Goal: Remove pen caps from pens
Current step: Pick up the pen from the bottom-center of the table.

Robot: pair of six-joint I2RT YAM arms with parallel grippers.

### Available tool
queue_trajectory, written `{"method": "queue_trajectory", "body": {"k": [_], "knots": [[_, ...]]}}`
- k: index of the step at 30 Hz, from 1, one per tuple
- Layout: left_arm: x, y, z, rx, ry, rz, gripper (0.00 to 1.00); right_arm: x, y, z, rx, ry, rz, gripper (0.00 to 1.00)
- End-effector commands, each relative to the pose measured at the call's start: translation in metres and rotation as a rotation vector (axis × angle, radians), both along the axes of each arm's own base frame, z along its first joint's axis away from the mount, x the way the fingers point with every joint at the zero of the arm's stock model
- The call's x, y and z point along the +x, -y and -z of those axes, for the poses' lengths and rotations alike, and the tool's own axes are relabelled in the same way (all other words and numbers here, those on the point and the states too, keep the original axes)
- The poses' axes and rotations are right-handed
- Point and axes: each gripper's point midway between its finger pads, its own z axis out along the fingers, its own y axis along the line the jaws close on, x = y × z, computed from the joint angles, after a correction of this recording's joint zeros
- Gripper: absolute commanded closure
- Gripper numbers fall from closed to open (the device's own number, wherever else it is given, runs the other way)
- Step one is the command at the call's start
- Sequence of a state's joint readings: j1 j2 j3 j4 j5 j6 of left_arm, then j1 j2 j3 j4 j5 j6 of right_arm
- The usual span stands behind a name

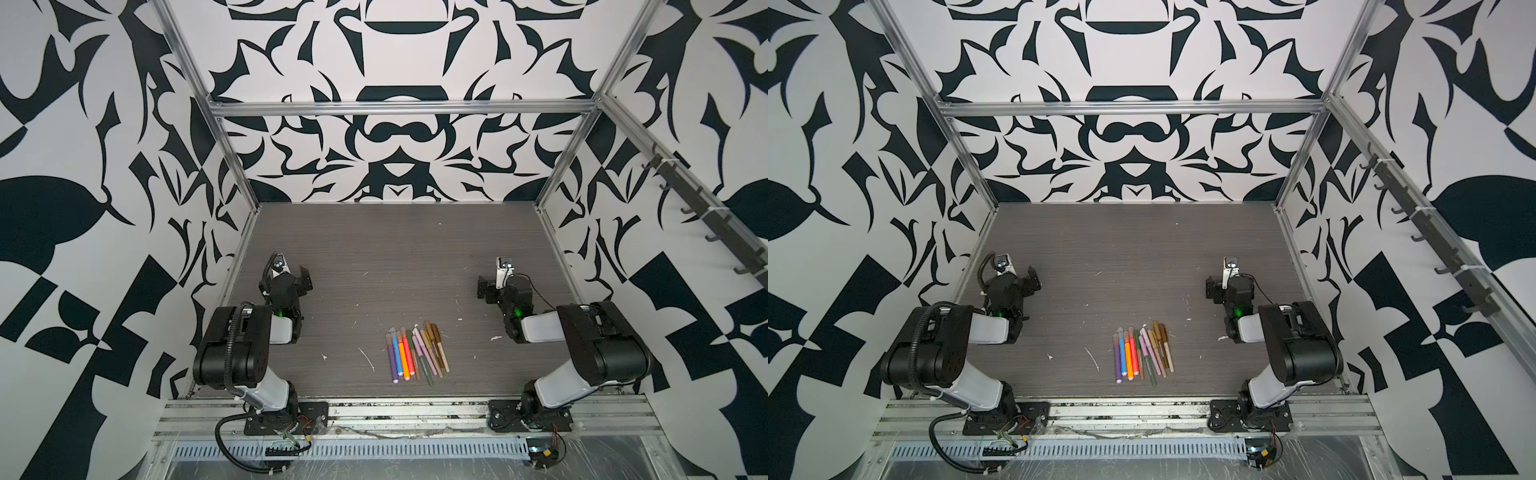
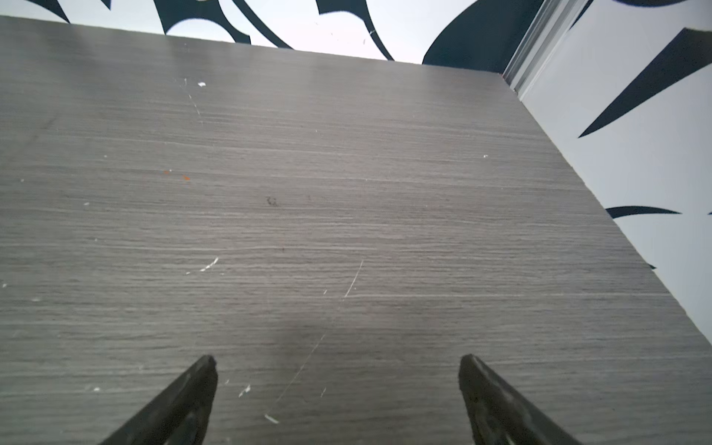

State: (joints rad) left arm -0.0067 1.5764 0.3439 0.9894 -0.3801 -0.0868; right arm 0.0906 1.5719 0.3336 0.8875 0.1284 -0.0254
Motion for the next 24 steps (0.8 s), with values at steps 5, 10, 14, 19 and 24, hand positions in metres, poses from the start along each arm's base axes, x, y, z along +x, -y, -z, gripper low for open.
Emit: {"method": "queue_trajectory", "body": {"k": [5,10,14,19,24], "knots": [[0.0025,-0.0012,-0.0055,-0.012,0.021,-0.006,0.01,0.0095,-0.0001,-0.0202,0.019,0.069,0.006,0.00],[0.0022,-0.0009,-0.0056,-0.012,0.021,-0.006,0.01,0.0093,-0.0004,-0.0200,0.019,0.067,0.005,0.00],[0.0023,-0.0013,-0.0059,-0.012,0.022,-0.007,0.01,0.0093,-0.0001,-0.0198,0.018,0.066,0.006,0.00],[0.0024,-0.0015,-0.0060,-0.012,0.023,-0.007,0.01,0.0096,-0.0007,-0.0196,0.019,0.066,0.004,0.00],[0.0024,-0.0014,-0.0059,-0.012,0.022,-0.006,0.01,0.0097,-0.0008,-0.0203,0.017,0.068,0.002,0.00]]}}
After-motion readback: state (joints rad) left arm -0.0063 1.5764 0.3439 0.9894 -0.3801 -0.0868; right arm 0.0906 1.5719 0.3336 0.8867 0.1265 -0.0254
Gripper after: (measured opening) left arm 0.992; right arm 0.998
